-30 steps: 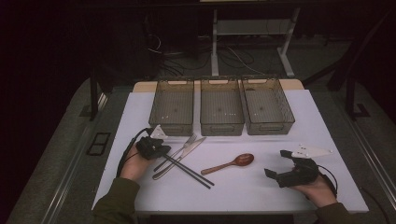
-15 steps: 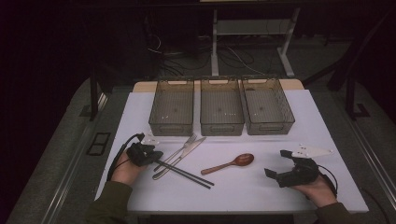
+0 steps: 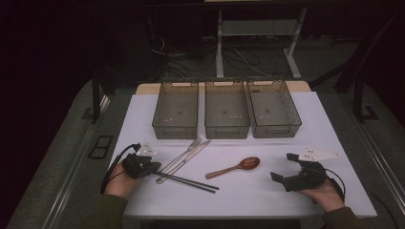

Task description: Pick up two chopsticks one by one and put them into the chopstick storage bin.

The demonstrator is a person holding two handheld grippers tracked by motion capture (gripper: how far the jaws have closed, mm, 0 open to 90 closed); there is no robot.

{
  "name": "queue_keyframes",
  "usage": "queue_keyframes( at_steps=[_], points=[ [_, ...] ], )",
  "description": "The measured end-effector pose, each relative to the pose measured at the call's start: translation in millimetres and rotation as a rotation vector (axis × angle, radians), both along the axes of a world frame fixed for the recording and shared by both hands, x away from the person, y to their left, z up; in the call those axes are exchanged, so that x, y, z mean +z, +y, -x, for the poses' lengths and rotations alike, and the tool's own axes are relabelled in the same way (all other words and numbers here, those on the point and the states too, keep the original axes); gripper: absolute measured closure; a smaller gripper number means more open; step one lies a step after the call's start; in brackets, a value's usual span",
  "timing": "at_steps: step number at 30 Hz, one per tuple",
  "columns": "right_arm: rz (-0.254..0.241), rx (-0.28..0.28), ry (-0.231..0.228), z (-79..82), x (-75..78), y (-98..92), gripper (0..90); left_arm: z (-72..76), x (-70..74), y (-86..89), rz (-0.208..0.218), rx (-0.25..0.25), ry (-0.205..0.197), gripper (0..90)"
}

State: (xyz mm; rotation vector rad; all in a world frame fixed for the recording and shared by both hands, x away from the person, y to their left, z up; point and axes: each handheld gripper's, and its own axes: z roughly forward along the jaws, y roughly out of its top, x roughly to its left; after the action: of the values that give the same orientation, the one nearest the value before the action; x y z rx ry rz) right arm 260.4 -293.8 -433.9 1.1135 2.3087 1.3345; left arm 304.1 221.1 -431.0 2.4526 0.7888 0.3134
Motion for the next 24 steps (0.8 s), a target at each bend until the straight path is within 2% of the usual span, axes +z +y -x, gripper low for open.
queue_keyframes(
  at_steps=[6,11,15,18,20,22,23,24],
  points=[
    [0.000,-0.001,0.000,0.1,0.2,0.1,0.2,10.5,0.0,6.3,0.016,0.017,0.015,88.8],
    [-0.001,-0.001,-0.001,0.2,0.3,0.2,0.2,15.1,0.6,8.4,0.013,0.011,0.014,88.7],
    [0.000,0.000,0.001,0.1,0.4,0.6,0.2,15.3,4.2,7.5,0.025,0.019,-0.011,88.6],
    [-0.004,0.001,0.001,0.2,0.5,0.6,0.2,16.1,12.2,-0.3,0.074,-0.005,-0.040,83.7],
    [-0.009,0.001,0.003,-0.1,0.6,0.4,0.2,16.8,16.0,-10.5,0.102,-0.041,-0.051,79.5],
    [-0.010,0.001,0.004,-0.2,0.6,0.5,0.2,16.3,18.0,-22.7,0.127,-0.075,-0.049,76.4],
    [-0.010,0.002,0.004,-0.2,0.5,0.5,0.2,14.4,18.8,-35.2,0.172,-0.112,-0.031,75.0],
    [-0.009,0.003,0.005,0.0,0.5,0.6,0.2,14.0,19.0,-41.9,0.197,-0.128,-0.022,73.3]
  ],
)
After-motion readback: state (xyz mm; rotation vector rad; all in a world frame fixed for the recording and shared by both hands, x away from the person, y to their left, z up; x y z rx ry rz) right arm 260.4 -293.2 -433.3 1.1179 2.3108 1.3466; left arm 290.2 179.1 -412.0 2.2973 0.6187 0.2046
